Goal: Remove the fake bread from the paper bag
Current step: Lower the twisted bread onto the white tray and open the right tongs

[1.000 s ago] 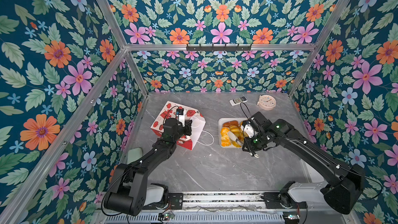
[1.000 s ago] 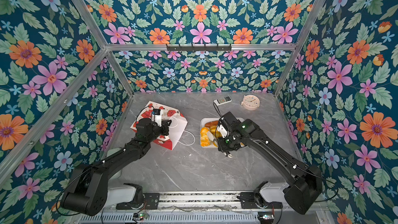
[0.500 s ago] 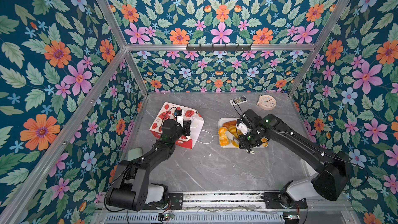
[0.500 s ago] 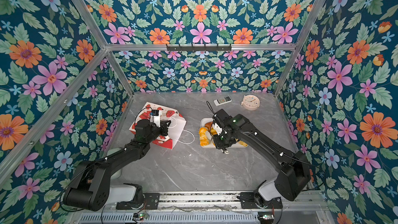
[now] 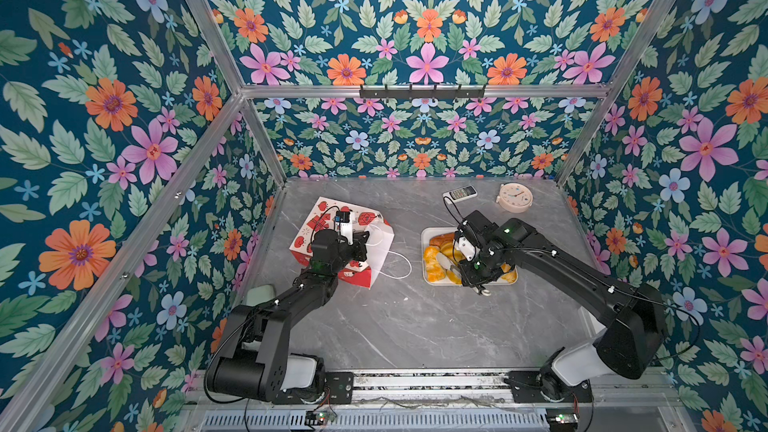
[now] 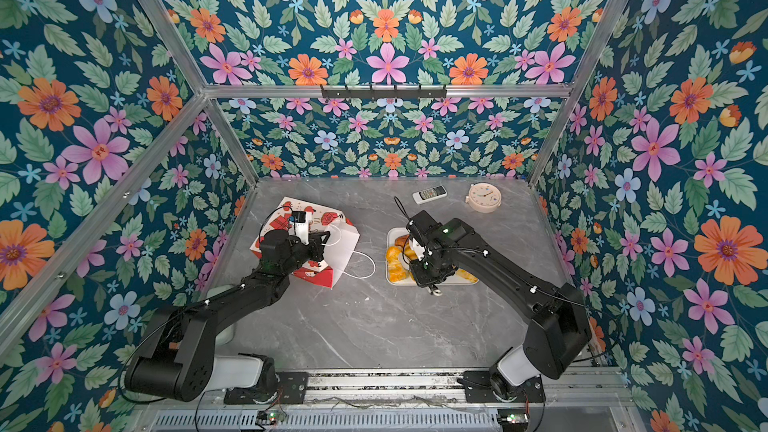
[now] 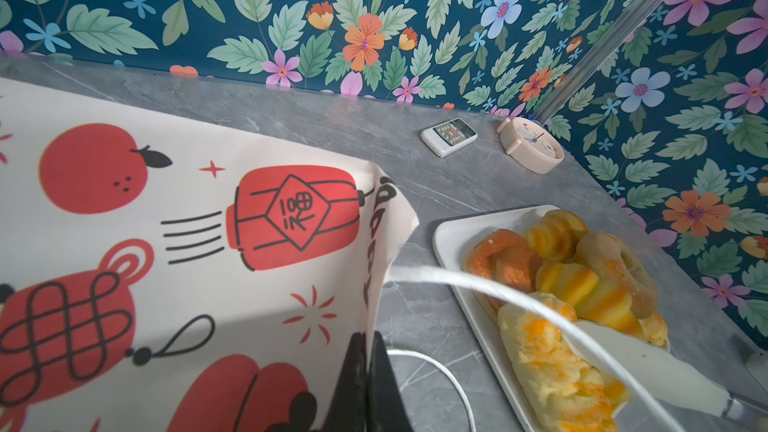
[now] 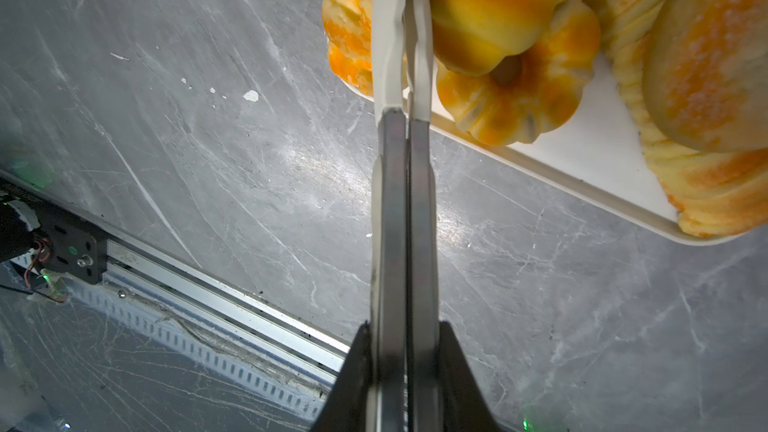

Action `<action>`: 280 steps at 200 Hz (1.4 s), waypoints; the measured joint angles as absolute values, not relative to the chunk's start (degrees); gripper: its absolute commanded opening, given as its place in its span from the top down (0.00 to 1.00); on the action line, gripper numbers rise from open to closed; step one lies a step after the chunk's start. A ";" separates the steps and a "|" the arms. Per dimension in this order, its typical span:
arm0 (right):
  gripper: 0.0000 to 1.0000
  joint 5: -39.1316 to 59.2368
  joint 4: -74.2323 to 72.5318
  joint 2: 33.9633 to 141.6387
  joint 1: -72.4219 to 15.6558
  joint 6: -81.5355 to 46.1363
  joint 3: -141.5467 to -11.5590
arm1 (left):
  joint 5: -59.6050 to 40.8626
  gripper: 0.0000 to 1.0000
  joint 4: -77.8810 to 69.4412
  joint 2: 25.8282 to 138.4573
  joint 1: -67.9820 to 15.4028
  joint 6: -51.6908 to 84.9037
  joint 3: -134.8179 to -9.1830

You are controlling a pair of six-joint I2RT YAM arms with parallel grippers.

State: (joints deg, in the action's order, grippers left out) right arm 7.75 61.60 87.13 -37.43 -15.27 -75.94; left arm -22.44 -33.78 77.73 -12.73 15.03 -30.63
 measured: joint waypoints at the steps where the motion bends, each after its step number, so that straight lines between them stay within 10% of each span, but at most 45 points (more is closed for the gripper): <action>1: 1.00 7.77 61.60 87.22 -37.45 -15.27 -75.99 | -22.44 1.00 -33.78 77.73 -12.73 15.03 -30.63; 126: 0.77 6.13 61.34 88.18 -37.58 -16.47 -77.45 | -22.72 1.00 -34.24 77.52 -12.25 15.07 -30.24; 280: 0.74 6.52 58.19 89.47 -37.54 -17.12 -77.91 | -23.73 1.00 -34.76 77.52 -12.01 16.10 -30.04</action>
State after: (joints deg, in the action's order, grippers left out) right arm 6.52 58.19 89.47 -37.54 -17.12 -77.91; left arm -23.73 -34.76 77.52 -12.01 16.10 -30.04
